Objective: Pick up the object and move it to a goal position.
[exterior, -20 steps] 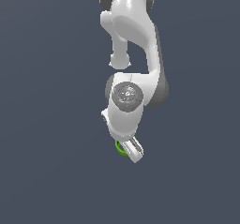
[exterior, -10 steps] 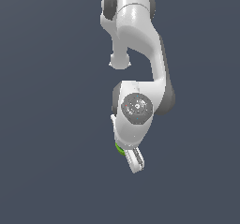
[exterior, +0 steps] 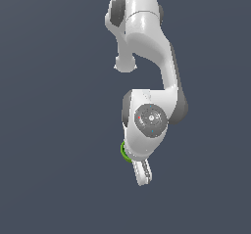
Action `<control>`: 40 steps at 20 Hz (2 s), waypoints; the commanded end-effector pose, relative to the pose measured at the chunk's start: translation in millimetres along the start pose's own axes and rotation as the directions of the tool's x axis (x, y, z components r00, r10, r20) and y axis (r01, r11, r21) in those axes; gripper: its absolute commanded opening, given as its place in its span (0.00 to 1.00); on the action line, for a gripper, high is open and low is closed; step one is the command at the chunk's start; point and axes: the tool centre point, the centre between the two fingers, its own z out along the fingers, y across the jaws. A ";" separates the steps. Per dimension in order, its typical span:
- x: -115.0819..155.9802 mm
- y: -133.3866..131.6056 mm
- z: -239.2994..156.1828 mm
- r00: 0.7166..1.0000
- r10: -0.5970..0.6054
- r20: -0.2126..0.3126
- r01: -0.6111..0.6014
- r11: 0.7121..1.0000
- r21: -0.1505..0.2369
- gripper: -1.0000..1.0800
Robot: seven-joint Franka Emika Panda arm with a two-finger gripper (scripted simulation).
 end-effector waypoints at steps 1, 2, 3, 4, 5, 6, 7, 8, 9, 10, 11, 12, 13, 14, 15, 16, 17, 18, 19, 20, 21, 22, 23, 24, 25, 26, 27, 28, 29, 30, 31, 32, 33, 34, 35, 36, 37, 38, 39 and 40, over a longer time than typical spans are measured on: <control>-1.2 -1.6 0.8 1.000 0.018 -0.002 -0.018 1.000 -0.001 0.62; -1.5 -1.9 1.1 1.000 0.022 -0.002 -0.022 1.000 -0.001 0.62; -1.7 -2.2 1.2 1.000 0.025 -0.002 -0.025 1.000 -0.001 0.62; -1.9 -2.3 1.3 1.000 0.027 -0.002 -0.027 1.000 -0.001 0.62; -2.0 -2.4 1.3 1.000 0.027 -0.002 -0.027 1.000 -0.001 0.62; -1.9 -2.1 1.3 1.000 0.023 -0.002 -0.023 1.000 -0.001 0.62; -2.0 -2.1 1.8 1.000 0.023 -0.002 -0.023 1.000 -0.001 0.62; -2.1 -2.1 3.3 1.000 0.023 -0.002 -0.023 1.000 -0.001 0.62; -1.8 -2.1 5.8 1.000 0.024 -0.002 -0.024 1.000 -0.001 0.62; -1.8 -2.1 9.3 1.000 0.024 -0.002 -0.024 1.000 -0.001 0.62; -1.9 -2.1 13.7 1.000 0.025 -0.002 -0.025 1.000 -0.001 0.62; -1.8 -2.0 18.9 1.000 0.026 -0.002 -0.026 1.000 -0.001 0.62; -2.0 -1.9 23.4 1.000 0.026 -0.002 -0.026 1.000 -0.001 0.62; -1.8 -1.8 26.9 1.000 0.027 -0.002 -0.027 1.000 -0.001 0.62; -2.1 -1.8 29.4 1.000 0.027 -0.002 -0.027 1.000 -0.001 0.62; -1.9 -1.7 30.8 1.000 0.027 -0.002 -0.027 1.000 -0.001 0.62; -1.9 -1.7 31.3 1.000 0.027 -0.002 -0.027 1.000 -0.001 0.62; -1.9 -1.7 31.3 1.000 0.027 -0.002 -0.027 1.000 -0.001 0.00; -1.9 -1.7 31.3 1.000 0.027 -0.002 -0.027 1.000 -0.001 0.00; -1.9 -1.7 31.3 1.000 0.027 -0.002 -0.027 1.000 -0.001 0.00; -1.9 -1.7 31.3 1.000 0.027 -0.002 -0.027 1.000 -0.001 0.00; -1.9 -1.7 31.3 1.000 0.027 -0.002 -0.027 1.000 -0.001 0.00; -1.9 -1.7 31.3 1.000 0.027 -0.002 -0.027 1.000 -0.001 0.00; -1.9 -1.7 31.3 1.000 0.027 -0.002 -0.027 1.000 -0.001 0.00; -1.9 -1.7 31.3 1.000 0.027 -0.002 -0.027 1.000 -0.001 0.00; -1.9 -1.7 31.3 1.000 0.027 -0.002 -0.027 1.000 -0.001 0.00; -1.9 -1.7 31.3 1.000 0.027 -0.002 -0.027 1.000 -0.001 0.00; -1.9 -1.8 31.4 1.000 0.027 -0.002 -0.027 1.000 -0.001 0.00; -1.5 -1.6 31.2 1.000 0.027 -0.002 -0.027 1.000 -0.001 0.00; -0.2 -1.2 30.6 1.000 0.027 -0.002 -0.027 1.000 -0.001 0.00; 2.0 -0.4 29.5 1.000 0.027 -0.002 -0.027 1.000 -0.001 0.00; 5.1 0.7 27.9 1.000 0.027 -0.002 -0.027 1.000 -0.001 0.00; 9.2 2.1 25.8 1.000 0.027 -0.002 -0.027 1.000 -0.001 0.00; 14.3 3.8 23.2 1.000 0.027 -0.002 -0.027 1.000 -0.001 0.00; 20.7 6.0 20.0 1.000 0.028 -0.002 -0.028 1.000 -0.001 0.00; 27.8 8.4 16.4 1.000 0.028 -0.002 -0.028 1.000 -0.001 0.00; 35.9 11.1 12.3 1.000 0.028 -0.002 -0.028 1.000 -0.001 0.00; 44.9 14.1 7.7 1.000 0.028 -0.002 -0.028 1.000 -0.001 0.00; 54.0 17.1 3.1 1.000 0.028 -0.002 -0.028 1.000 -0.001 0.00; 63.0 20.1 -1.5 1.000 0.028 -0.002 -0.028 1.000 -0.001 0.00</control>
